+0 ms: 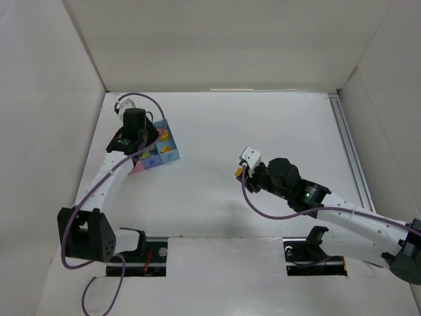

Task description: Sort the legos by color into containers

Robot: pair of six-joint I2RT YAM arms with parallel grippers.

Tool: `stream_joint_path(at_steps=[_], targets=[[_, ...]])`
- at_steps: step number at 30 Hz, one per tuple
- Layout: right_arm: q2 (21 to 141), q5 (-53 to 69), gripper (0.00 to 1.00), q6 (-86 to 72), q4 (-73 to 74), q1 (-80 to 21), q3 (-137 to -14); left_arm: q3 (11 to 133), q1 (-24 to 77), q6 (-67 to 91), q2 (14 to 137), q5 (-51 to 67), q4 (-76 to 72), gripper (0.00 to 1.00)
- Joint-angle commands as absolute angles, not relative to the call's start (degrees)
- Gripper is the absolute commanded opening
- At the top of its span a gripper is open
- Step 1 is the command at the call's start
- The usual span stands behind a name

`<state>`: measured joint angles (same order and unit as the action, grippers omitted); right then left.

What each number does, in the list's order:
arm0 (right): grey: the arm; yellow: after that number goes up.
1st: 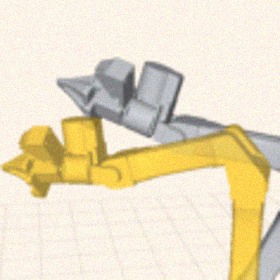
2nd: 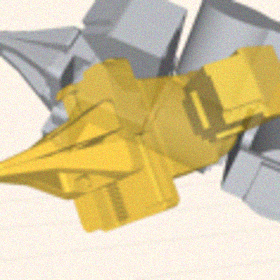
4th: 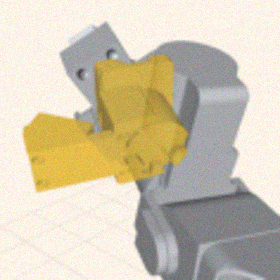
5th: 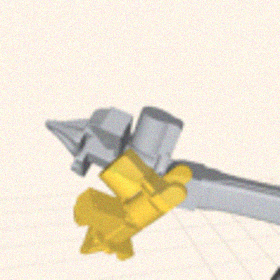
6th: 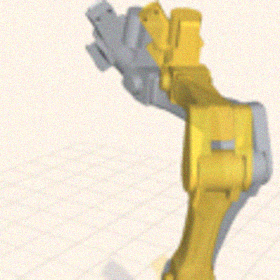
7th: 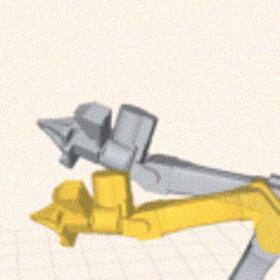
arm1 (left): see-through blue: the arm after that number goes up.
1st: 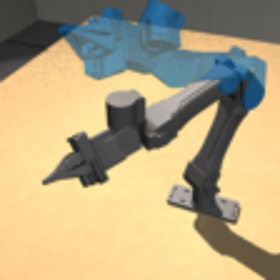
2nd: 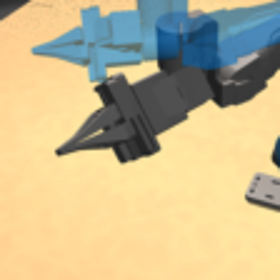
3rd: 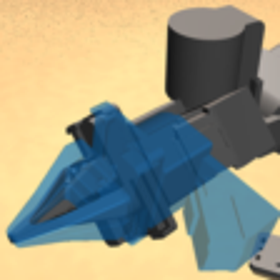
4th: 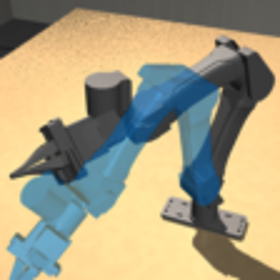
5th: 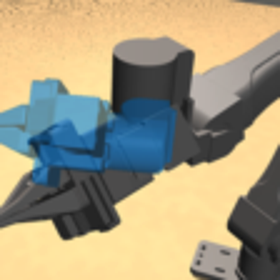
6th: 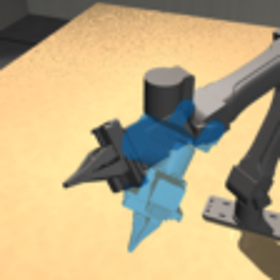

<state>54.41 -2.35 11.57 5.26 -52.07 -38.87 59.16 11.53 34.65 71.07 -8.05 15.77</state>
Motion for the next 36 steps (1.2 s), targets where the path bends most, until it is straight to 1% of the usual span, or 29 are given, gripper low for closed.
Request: stream_joint_path(at_steps=[1, 7, 11, 13, 14, 16, 18, 22, 25, 28, 29, 30, 31, 36], targets=[[55.19, -5.44, 0.0, 10.72, 5.1, -51.94, -42.28, 59.68, 7.65, 35.16, 73.82, -11.07, 15.65, 0.05], [55.2, -7.82, 0.0, 10.11, 5.63, -51.94, -42.28, 61.96, 6.42, 35.16, 80.41, -14.68, 17.31, 0.05], [55.2, -8.87, 0.0, 9.58, 5.63, -51.94, -42.28, 62.49, 5.89, 35.86, 82.44, -16.43, 18.54, 0.11], [55.2, -8.88, 0.0, 9.58, 6.15, -51.94, -42.28, 62.49, 5.89, 36.47, 83.93, -17.04, 19.16, 0.18], [55.2, -8.88, 0.0, 9.06, 6.15, -51.94, -42.28, 62.49, 5.89, 36.47, 83.94, -17.05, 19.16, 0.24], [55.2, -8.88, 0.0, 9.05, 6.68, -51.94, -42.28, 62.49, 5.89, 36.47, 83.94, -17.05, 19.69, 0.32], [55.2, -8.88, 0.0, 9.05, 6.68, -51.94, -42.28, 62.49, 5.89, 35.95, 83.94, -17.05, 19.69, 0.44], [55.72, -8.88, 0.0, 9.05, 6.68, -51.94, -43.33, 61.97, 5.89, 35.33, 82.71, -15.91, 19.16, 0.61], [55.72, -8.88, 0.0, 9.05, 6.68, -51.94, -43.33, 61.44, 5.89, 34.8, 81.3, -15.29, 17.85, 0.67], [55.72, -8.88, 0.0, 9.05, 6.68, -51.94, -43.33, 61.44, 5.89, 34.8, 80.77, -14.68, 17.84, 0.76], [55.72, -8.88, 0.0, 9.05, 6.68, -51.94, -43.33, 61.44, 5.89, 34.8, 80.77, -14.68, 18.36, 0.8], [55.72, -8.35, 0.0, 9.05, 6.68, -51.94, -43.33, 61.44, 5.89, 34.8, 80.08, -14.68, 18.37, 0.96], [55.72, -8.35, 0.0, 9.05, 6.68, -51.94, -43.33, 61.44, 5.89, 34.8, 80.07, -14.68, 18.37, 1.0], [55.72, -7.83, 0.0, 9.05, 6.68, -51.94, -43.86, 60.91, 5.89, 35.33, 76.12, -12.75, 18.37, 1.0]])
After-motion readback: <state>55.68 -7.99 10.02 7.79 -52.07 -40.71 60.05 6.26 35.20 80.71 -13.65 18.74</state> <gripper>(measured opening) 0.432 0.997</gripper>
